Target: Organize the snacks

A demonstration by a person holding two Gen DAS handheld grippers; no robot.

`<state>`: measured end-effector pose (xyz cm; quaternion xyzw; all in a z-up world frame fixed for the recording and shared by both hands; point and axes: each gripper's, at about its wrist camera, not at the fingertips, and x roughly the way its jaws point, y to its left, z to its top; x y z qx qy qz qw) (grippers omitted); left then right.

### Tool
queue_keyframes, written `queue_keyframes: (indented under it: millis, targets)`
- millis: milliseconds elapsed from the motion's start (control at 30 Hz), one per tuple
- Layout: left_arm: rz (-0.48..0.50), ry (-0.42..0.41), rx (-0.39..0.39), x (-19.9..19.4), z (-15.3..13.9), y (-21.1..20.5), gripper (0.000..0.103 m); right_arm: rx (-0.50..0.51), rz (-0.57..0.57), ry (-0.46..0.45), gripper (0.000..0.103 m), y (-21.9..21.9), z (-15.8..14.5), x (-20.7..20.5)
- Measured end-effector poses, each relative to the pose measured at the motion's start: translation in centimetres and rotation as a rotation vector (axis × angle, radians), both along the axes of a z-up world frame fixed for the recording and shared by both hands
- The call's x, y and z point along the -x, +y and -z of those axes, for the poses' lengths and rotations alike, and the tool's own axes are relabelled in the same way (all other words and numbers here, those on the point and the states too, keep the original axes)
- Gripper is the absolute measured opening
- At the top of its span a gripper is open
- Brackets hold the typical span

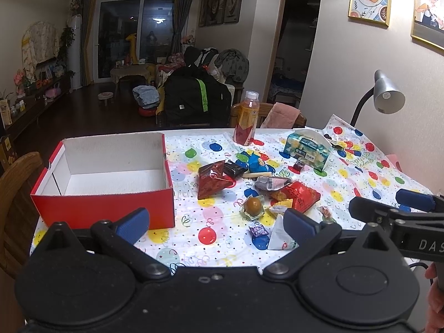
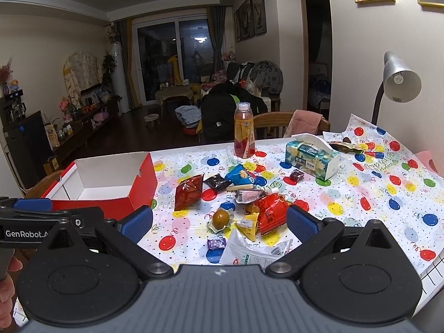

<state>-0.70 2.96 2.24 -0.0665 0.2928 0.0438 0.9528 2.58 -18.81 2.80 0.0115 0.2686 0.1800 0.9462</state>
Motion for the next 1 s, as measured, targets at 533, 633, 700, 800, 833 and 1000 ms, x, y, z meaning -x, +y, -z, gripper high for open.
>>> queue_keyframes:
  millis: [533, 633, 700, 800, 833, 1000]
  targets:
    - [0.038, 0.029, -0.031, -3.0, 1.1, -1.8, 0.103, 0.01, 0.001, 0.029, 0.103, -1.7, 1.2, -2.8]
    - [0.051, 0.045, -0.037, -4.5, 1.8, -2.7, 0.103, 0.012, 0.002, 0.05, 0.103, -2.8, 1.9, -4.4]
    - [0.058, 0.062, -0.041, -5.5, 2.3, -3.2, 0.103, 0.019, 0.001, 0.072, 0.103, -3.4, 2.6, -5.5]
    - [0.07, 0.089, -0.039, -7.0, 3.2, -3.8, 0.103, 0.033, 0.0, 0.1, 0.103, -4.4, 3.9, -7.0]
    - [0.074, 0.095, -0.034, -7.4, 3.5, -4.0, 0.103, 0.04, -0.003, 0.105, 0.103, -4.6, 4.3, -7.4]
    - [0.101, 0.139, 0.006, -9.5, 5.4, -5.1, 0.102, 0.065, -0.005, 0.14, 0.102, -6.3, 6.0, -10.2]
